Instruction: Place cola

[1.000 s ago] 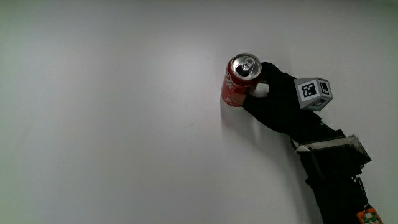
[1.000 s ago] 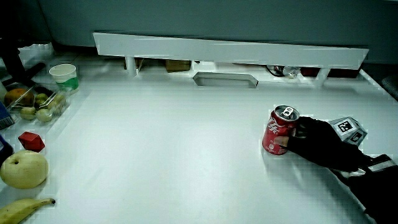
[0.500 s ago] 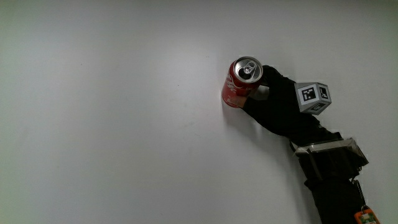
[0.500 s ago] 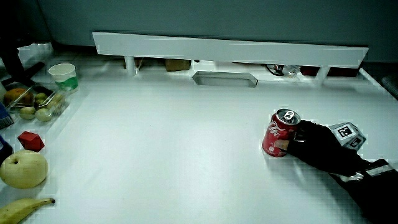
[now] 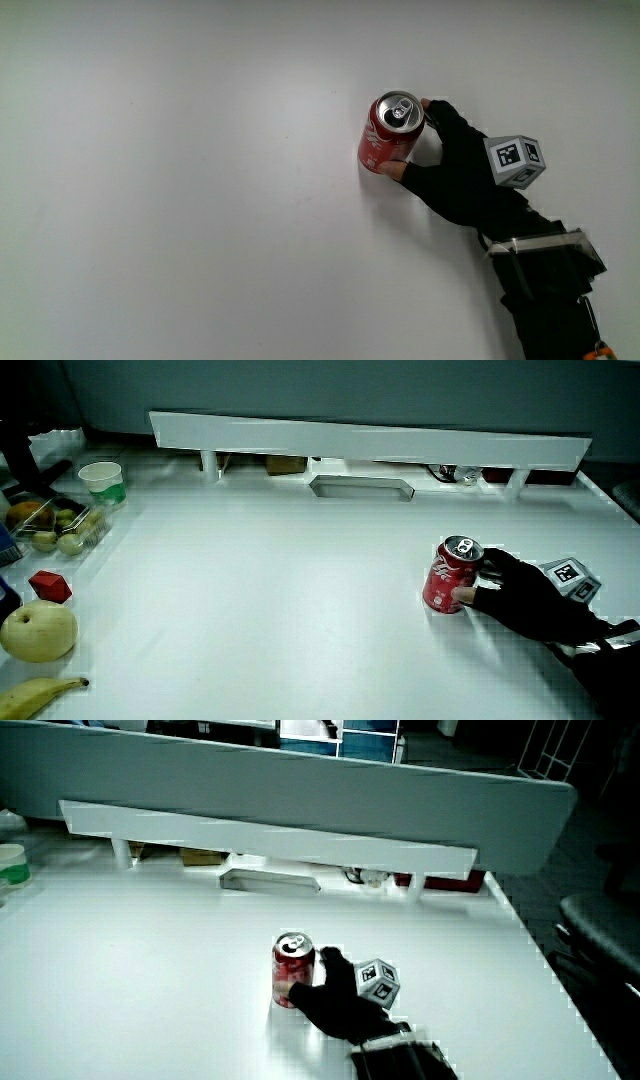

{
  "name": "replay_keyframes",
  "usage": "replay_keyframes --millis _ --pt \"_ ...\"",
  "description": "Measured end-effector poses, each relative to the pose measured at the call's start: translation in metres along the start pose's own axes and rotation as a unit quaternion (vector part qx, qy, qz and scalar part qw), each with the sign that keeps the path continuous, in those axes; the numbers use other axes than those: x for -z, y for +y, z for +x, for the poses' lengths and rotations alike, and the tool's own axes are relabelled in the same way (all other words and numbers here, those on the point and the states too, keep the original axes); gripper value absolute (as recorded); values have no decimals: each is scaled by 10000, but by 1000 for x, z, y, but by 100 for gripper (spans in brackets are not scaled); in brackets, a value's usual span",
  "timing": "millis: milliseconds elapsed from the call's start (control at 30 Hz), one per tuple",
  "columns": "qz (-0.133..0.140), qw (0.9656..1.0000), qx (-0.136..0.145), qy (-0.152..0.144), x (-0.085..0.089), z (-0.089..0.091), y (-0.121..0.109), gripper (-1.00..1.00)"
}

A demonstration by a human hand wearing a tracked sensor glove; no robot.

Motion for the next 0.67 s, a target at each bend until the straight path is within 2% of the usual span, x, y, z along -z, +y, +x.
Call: replay_keyframes --millis 67,200,267,333,400,467,500,533,567,600,667 --pt "-96 9999 -34 -102 -4 -2 -4 -81" --pt "-356 9969 -158 -686 -2 -8 -14 -100" --pt "-485 9938 -220 -977 -1 -12 -18 -100" --pt "-617 9894 -162 -1307 -2 -19 -29 -100" --pt "-571 9860 -200 -1555 -1 -25 -40 -100" --pt "-696 9822 -162 -1737 1 -25 -50 -100" --pt "-583 9829 -158 -1742 -4 -34 -55 -100" --pt "-574 9813 -154 -1830 -7 -37 -58 -100" --pt "-724 9810 -77 -1799 -7 -37 -58 -100" --pt "-733 9787 -51 -1916 -4 -31 -59 -100" --pt "-699 9749 -103 -2112 -2 -34 -67 -100"
